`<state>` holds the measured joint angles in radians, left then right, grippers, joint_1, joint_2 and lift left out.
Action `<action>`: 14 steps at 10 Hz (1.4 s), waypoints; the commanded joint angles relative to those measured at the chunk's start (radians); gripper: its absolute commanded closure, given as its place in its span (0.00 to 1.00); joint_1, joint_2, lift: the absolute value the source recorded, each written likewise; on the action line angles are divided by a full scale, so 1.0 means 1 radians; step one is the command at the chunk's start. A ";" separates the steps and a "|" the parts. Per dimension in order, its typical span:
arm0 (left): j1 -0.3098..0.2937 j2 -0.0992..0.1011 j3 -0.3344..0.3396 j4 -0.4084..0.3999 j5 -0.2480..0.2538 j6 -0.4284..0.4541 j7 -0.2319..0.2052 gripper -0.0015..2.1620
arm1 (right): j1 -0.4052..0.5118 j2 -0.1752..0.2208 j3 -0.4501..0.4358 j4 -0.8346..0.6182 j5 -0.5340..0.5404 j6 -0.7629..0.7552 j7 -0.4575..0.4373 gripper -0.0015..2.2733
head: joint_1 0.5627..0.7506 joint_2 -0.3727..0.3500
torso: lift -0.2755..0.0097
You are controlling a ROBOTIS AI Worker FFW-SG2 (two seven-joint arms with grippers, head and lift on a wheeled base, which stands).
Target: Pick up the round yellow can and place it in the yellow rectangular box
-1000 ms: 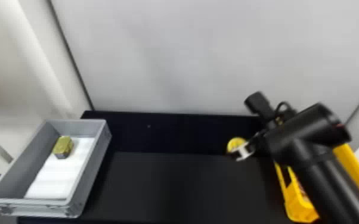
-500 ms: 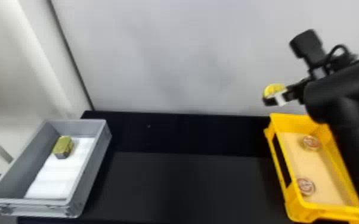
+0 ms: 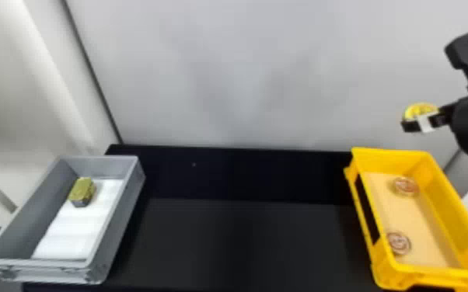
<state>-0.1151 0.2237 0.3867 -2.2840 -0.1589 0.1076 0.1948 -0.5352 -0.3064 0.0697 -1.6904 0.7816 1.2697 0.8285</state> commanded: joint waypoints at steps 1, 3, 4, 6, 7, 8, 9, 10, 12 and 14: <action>0.000 0.002 0.000 -0.002 -0.002 0.000 0.000 0.05 | 0.046 0.001 -0.094 0.054 -0.017 -0.048 -0.021 0.33 | 0.70 0.59 | 0.96; 0.000 0.003 0.000 -0.002 -0.004 0.000 -0.001 0.05 | 0.087 0.007 -0.171 0.095 -0.056 -0.093 -0.081 0.33 | 0.70 0.59 | 0.96; 0.000 0.003 0.000 -0.003 -0.005 0.000 -0.003 0.05 | 0.095 0.007 -0.194 0.118 -0.073 -0.108 -0.103 0.33 | 0.70 0.59 | 0.96; 0.000 0.003 0.000 -0.003 -0.007 0.001 -0.004 0.05 | 0.110 0.007 -0.258 0.189 -0.177 -0.179 -0.162 0.33 | 0.70 0.59 | 0.96; 0.002 0.003 0.000 -0.003 -0.008 0.000 -0.004 0.04 | 0.118 0.001 -0.281 0.238 -0.266 -0.215 -0.216 0.33 | 0.70 0.59 | 0.96; 0.002 0.003 0.000 -0.002 -0.010 0.000 -0.004 0.04 | 0.119 -0.007 -0.295 0.288 -0.336 -0.263 -0.245 0.33 | 0.70 0.59 | 0.96; 0.002 0.005 0.000 -0.002 -0.010 0.000 -0.004 0.04 | 0.124 -0.017 -0.301 0.334 -0.453 -0.284 -0.327 0.33 | 0.70 0.59 | 0.96; 0.000 0.005 -0.003 -0.002 -0.010 -0.002 -0.004 0.04 | 0.121 -0.033 -0.291 0.383 -0.561 -0.298 -0.391 0.33 | 0.70 0.59 | 0.96; 0.000 0.005 -0.003 -0.003 -0.010 -0.003 -0.006 0.04 | 0.107 -0.049 -0.258 0.471 -0.677 -0.330 -0.465 0.33 | 0.70 0.59 | 0.96; -0.001 0.006 -0.006 -0.003 -0.010 -0.003 -0.006 0.04 | 0.101 -0.049 -0.252 0.538 -0.693 -0.363 -0.477 0.33 | 0.70 0.59 | 0.96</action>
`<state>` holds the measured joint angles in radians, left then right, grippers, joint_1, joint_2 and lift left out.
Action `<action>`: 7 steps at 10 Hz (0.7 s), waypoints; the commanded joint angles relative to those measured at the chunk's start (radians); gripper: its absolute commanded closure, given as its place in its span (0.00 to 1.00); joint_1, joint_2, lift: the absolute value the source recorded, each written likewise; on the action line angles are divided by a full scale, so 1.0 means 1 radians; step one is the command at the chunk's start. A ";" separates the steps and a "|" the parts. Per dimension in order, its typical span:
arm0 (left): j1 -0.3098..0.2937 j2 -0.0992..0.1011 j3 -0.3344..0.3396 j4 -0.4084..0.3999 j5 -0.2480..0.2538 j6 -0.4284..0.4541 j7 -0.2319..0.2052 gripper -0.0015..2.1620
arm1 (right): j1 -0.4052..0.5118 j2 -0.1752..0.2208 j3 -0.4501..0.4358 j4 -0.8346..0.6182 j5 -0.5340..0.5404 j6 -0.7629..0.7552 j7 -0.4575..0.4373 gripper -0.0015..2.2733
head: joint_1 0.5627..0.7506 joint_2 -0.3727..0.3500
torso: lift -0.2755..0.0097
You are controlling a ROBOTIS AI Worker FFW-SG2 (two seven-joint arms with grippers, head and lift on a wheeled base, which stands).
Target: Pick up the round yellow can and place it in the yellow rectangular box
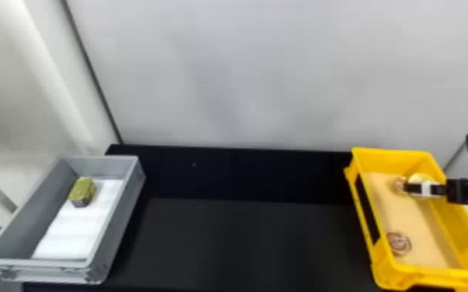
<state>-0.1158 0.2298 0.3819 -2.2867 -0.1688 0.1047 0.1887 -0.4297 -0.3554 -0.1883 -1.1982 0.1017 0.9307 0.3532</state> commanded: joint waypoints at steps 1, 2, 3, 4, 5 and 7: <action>-0.001 0.000 -0.001 0.000 0.000 -0.002 0.000 0.04 | -0.004 -0.002 0.007 0.075 -0.013 -0.037 -0.008 0.33 | 0.70 0.59 | 0.96; 0.001 -0.001 -0.001 0.000 0.000 -0.002 -0.002 0.04 | -0.004 -0.002 0.003 0.104 -0.019 -0.056 -0.013 0.33 | 0.70 0.59 | 0.96; 0.001 0.000 -0.001 0.001 0.000 -0.002 -0.002 0.04 | 0.002 -0.004 0.003 0.118 -0.022 -0.057 -0.028 0.33 | 0.70 0.59 | 0.96; 0.001 0.000 -0.001 0.000 0.000 -0.003 -0.002 0.04 | 0.009 -0.005 -0.006 0.132 -0.023 -0.062 -0.029 0.33 | 0.70 0.59 | 0.96; 0.001 0.000 -0.001 0.000 0.000 -0.005 -0.002 0.04 | 0.023 -0.007 -0.017 0.138 -0.026 -0.061 -0.032 0.33 | 0.70 0.59 | 0.96; 0.002 0.000 -0.001 0.000 0.000 -0.006 -0.002 0.04 | 0.048 -0.019 -0.026 0.140 -0.045 -0.054 -0.042 0.33 | 0.70 0.59 | 0.96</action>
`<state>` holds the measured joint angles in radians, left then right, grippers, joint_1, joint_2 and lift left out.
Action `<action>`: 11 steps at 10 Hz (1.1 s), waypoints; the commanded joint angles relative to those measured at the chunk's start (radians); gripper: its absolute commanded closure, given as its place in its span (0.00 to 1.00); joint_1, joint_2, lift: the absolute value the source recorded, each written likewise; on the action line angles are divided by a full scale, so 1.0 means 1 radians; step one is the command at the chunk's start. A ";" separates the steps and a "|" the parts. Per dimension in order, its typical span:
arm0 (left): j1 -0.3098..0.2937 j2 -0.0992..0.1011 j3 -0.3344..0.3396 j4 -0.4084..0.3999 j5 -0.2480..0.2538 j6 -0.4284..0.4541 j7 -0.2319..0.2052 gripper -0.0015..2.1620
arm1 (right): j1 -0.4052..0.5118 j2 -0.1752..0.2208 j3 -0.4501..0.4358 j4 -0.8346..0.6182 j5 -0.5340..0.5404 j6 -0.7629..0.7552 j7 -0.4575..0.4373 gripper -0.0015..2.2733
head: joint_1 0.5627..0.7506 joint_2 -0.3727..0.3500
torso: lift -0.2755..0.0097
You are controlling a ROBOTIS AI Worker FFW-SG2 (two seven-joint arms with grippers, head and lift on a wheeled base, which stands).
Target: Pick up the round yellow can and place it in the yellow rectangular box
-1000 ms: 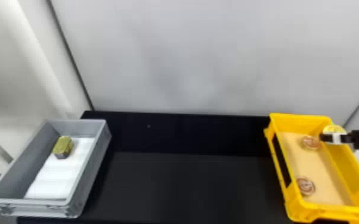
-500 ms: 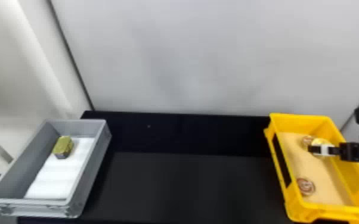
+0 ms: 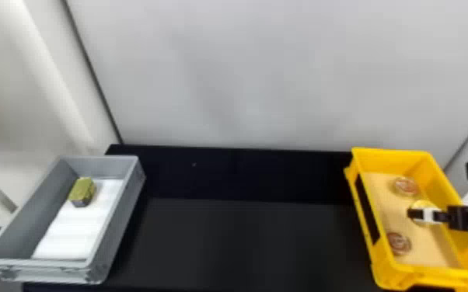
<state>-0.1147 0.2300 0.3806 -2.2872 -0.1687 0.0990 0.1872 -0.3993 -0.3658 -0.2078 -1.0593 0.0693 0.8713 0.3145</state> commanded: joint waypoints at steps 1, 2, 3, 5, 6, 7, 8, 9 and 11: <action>0.003 0.000 0.000 -0.001 0.000 -0.001 0.000 0.04 | 0.028 -0.013 -0.007 0.001 -0.022 0.008 -0.008 0.33 | 0.70 0.59 | 0.96; 0.003 0.000 0.002 -0.003 0.000 -0.001 0.000 0.04 | 0.036 -0.016 -0.010 -0.002 -0.033 0.013 -0.015 0.33 | 0.70 0.59 | 0.96; 0.003 0.000 0.002 -0.003 0.000 -0.001 0.000 0.04 | 0.045 -0.016 -0.013 -0.004 -0.042 0.019 -0.021 0.33 | 0.70 0.59 | 0.96; 0.003 0.002 0.002 -0.005 0.000 0.001 -0.002 0.04 | 0.051 -0.016 -0.013 -0.007 -0.048 0.022 -0.028 0.33 | 0.70 0.59 | 0.96; 0.001 0.002 0.002 -0.006 0.000 0.002 -0.002 0.04 | 0.051 -0.018 -0.013 -0.008 -0.048 0.028 -0.031 0.33 | 0.70 0.59 | 0.96; 0.001 0.002 0.002 -0.006 0.000 0.002 -0.002 0.04 | 0.054 -0.019 -0.013 -0.011 -0.048 0.031 -0.034 0.32 | 0.70 0.59 | 0.96; 0.003 0.003 0.000 -0.006 0.000 0.002 -0.002 0.04 | 0.059 -0.019 -0.013 -0.016 -0.048 0.031 -0.035 0.24 | 0.70 0.59 | 0.96; 0.003 0.002 0.000 -0.006 0.000 0.002 -0.002 0.04 | 0.062 -0.019 -0.015 -0.016 -0.054 0.031 -0.037 0.15 | 0.70 0.59 | 0.96; 0.004 0.002 0.002 -0.006 0.000 0.002 -0.002 0.04 | 0.065 -0.019 -0.016 -0.024 -0.072 0.036 -0.060 0.02 | 0.70 0.59 | 0.96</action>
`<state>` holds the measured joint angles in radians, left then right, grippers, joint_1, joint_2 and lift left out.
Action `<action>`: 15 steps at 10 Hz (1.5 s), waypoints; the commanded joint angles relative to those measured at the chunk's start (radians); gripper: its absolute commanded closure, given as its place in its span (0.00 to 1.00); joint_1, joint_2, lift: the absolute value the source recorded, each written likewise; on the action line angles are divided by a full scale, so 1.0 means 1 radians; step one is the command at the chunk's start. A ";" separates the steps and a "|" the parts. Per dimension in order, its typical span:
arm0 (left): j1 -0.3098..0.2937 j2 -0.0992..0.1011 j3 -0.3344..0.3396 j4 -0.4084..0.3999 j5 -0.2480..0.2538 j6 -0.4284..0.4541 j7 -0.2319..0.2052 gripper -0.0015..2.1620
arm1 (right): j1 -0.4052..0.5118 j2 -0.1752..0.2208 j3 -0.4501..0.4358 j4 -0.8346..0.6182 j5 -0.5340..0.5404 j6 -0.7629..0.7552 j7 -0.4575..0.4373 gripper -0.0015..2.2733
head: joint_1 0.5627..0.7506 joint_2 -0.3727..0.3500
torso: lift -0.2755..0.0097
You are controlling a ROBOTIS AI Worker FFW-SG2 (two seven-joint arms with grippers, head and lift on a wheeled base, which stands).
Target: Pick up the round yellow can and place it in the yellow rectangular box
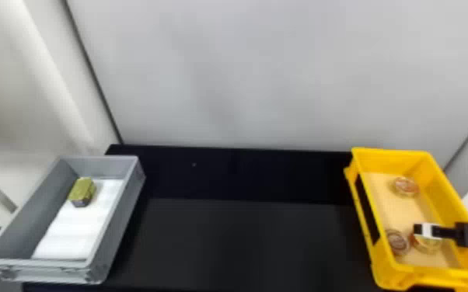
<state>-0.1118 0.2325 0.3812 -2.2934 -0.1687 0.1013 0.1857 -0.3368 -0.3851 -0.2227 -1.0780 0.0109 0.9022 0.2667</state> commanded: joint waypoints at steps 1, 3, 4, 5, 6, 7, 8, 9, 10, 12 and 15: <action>0.001 0.001 -0.001 0.000 0.000 0.001 0.000 0.04 | 0.002 0.000 0.000 -0.013 -0.020 0.009 -0.026 0.01 | 0.70 0.59 | 0.96; 0.001 0.001 -0.001 0.000 0.000 0.003 0.000 0.04 | 0.004 0.000 0.003 -0.063 -0.026 0.019 -0.047 0.00 | 0.70 0.59 | 0.96; 0.001 0.001 -0.001 0.000 0.000 0.006 0.000 0.04 | 0.009 0.000 0.005 -0.128 -0.028 0.008 -0.056 0.00 | 0.70 0.59 | 0.96; 0.003 -0.001 -0.001 0.000 0.000 0.009 0.000 0.04 | 0.019 0.002 0.003 -0.235 -0.068 0.006 -0.116 0.00 | 0.70 0.59 | 0.96; 0.003 -0.001 -0.001 -0.001 0.000 0.014 0.000 0.04 | 0.018 0.002 0.009 -0.349 -0.104 0.012 -0.176 0.00 | 0.70 0.59 | 0.96; 0.001 -0.004 -0.001 -0.003 0.000 0.020 -0.003 0.04 | 0.004 0.003 0.014 -0.467 -0.143 0.037 -0.242 0.00 | 0.70 0.59 | 0.96; 0.000 -0.002 -0.004 -0.003 0.000 0.028 -0.005 0.04 | -0.034 0.003 0.032 -0.556 -0.155 0.083 -0.274 0.00 | 0.70 0.59 | 0.96; -0.002 -0.002 -0.007 -0.005 0.000 0.035 -0.005 0.04 | -0.093 0.000 0.068 -0.623 -0.152 0.137 -0.297 0.00 | 0.70 0.59 | 0.96; -0.003 -0.004 -0.007 -0.005 0.000 0.040 -0.005 0.04 | -0.137 0.002 0.101 -0.685 -0.141 0.140 -0.313 0.00 | 0.70 0.59 | 0.96; -0.005 -0.004 -0.005 -0.005 0.000 0.040 -0.005 0.04 | -0.228 0.003 0.174 -0.797 -0.120 0.118 -0.350 0.00 | 0.70 0.59 | 0.96; 0.003 -0.004 -0.002 -0.001 0.002 0.029 -0.005 0.04 | -0.330 0.029 0.289 -0.915 -0.045 -0.003 -0.388 0.00 | 0.70 0.59 | 0.96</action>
<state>-0.1130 0.2285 0.3767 -2.2977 -0.1682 0.1358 0.1809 -0.6268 -0.3678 0.0141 -1.9459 -0.0724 0.9657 -0.1130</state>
